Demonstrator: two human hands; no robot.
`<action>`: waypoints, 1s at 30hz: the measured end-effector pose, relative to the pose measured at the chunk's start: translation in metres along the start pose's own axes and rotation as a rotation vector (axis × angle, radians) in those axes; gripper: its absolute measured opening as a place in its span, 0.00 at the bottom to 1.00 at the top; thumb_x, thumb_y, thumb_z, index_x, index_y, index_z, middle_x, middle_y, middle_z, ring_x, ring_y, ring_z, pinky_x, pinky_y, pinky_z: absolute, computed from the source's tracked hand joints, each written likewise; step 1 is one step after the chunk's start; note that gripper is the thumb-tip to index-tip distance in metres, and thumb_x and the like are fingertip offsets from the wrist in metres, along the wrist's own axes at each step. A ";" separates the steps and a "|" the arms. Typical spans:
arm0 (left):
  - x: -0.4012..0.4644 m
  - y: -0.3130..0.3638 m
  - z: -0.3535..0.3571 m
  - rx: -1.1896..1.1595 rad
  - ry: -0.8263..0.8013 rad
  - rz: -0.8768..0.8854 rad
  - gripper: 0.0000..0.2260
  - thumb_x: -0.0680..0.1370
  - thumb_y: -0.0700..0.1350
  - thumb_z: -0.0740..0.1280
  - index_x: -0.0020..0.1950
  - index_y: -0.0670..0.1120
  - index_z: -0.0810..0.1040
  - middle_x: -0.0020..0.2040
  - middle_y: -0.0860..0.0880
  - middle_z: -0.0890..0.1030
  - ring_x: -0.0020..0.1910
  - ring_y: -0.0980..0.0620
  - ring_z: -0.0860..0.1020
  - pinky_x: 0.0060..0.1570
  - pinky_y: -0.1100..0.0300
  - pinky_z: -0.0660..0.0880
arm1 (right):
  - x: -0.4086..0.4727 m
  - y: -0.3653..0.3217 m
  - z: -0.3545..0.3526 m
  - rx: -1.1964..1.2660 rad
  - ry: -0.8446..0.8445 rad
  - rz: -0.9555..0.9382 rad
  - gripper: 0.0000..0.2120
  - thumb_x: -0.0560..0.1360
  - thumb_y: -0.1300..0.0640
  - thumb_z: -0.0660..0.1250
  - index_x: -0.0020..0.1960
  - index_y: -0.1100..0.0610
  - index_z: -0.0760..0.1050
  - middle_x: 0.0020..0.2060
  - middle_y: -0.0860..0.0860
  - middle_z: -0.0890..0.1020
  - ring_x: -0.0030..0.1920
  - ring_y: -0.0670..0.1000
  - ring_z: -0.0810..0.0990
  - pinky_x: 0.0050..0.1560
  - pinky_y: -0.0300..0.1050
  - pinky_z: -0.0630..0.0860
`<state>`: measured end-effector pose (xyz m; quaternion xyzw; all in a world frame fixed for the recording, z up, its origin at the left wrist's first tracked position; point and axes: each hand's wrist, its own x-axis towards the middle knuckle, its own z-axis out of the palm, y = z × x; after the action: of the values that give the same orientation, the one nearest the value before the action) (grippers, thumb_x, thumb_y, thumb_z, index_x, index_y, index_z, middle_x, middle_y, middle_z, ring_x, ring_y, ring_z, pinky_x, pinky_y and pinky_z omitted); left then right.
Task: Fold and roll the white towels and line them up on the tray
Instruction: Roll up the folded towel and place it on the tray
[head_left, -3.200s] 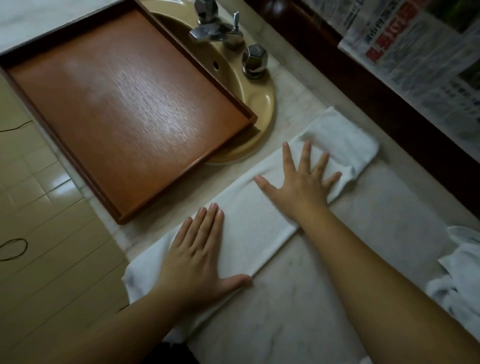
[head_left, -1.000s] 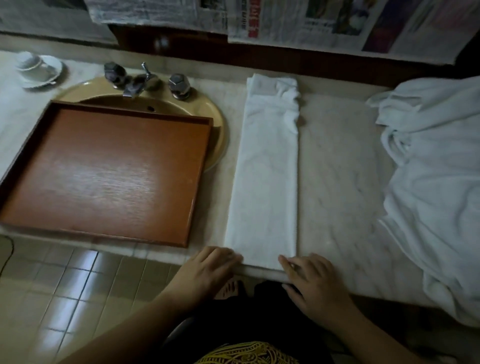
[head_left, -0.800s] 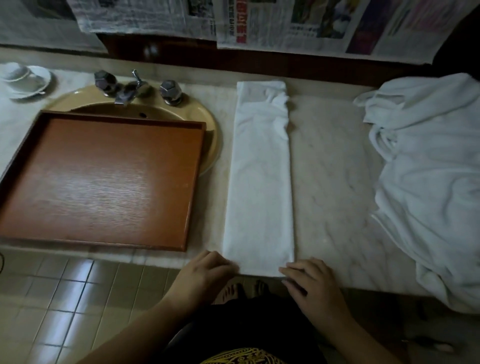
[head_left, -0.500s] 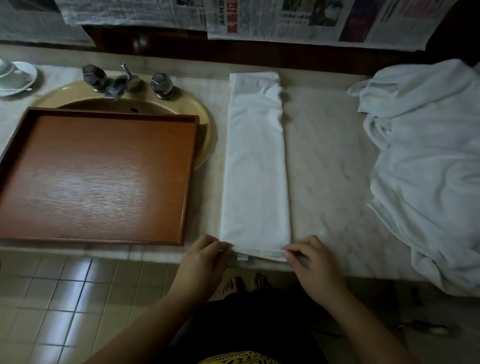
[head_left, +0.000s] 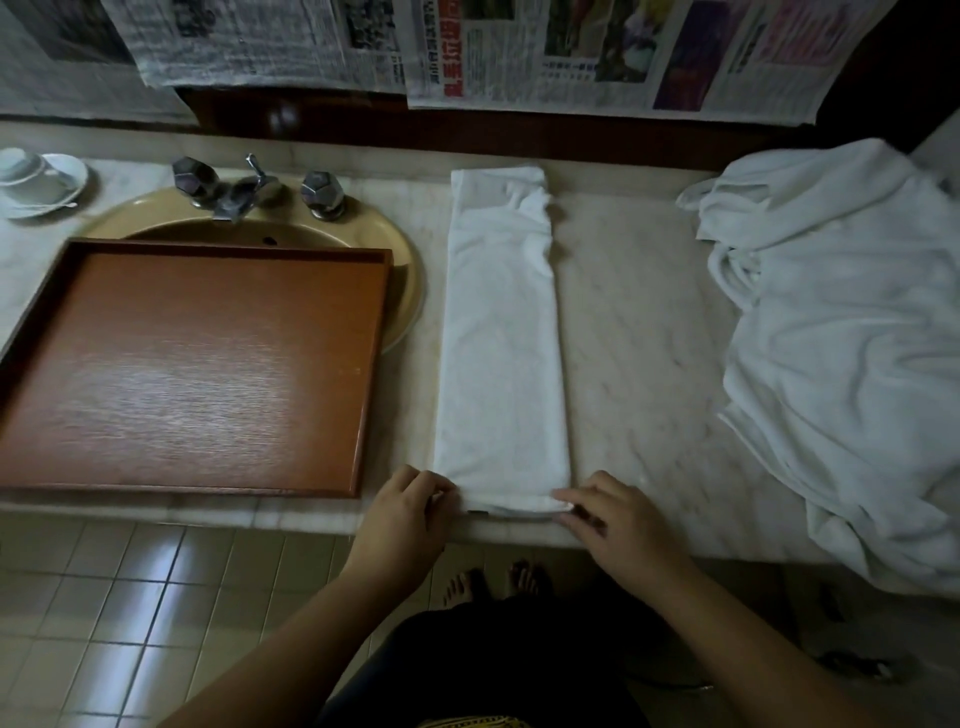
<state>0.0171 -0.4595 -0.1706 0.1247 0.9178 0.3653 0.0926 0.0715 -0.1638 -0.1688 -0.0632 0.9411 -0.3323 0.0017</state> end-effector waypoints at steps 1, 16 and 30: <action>0.001 0.000 0.000 -0.005 -0.004 -0.009 0.05 0.83 0.52 0.68 0.55 0.53 0.82 0.51 0.61 0.75 0.44 0.63 0.77 0.42 0.70 0.72 | 0.003 -0.002 -0.001 0.081 0.019 0.098 0.09 0.77 0.51 0.76 0.57 0.48 0.85 0.43 0.41 0.78 0.40 0.43 0.79 0.43 0.39 0.77; 0.006 0.003 0.010 0.460 0.101 0.376 0.17 0.71 0.34 0.69 0.56 0.50 0.83 0.59 0.44 0.77 0.48 0.41 0.76 0.39 0.52 0.75 | 0.007 -0.005 0.004 -0.310 0.010 -0.176 0.16 0.76 0.54 0.63 0.60 0.48 0.84 0.48 0.50 0.73 0.42 0.55 0.76 0.38 0.50 0.75; -0.015 -0.020 0.001 0.320 -0.073 0.585 0.15 0.82 0.48 0.71 0.69 0.50 0.80 0.63 0.54 0.80 0.55 0.52 0.79 0.52 0.54 0.78 | -0.025 0.020 -0.001 -0.371 0.017 -0.425 0.16 0.81 0.50 0.71 0.67 0.53 0.81 0.55 0.47 0.82 0.48 0.52 0.80 0.45 0.49 0.74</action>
<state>0.0287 -0.4771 -0.1840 0.4088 0.8850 0.2230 -0.0040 0.0938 -0.1446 -0.1810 -0.2557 0.9514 -0.1476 -0.0874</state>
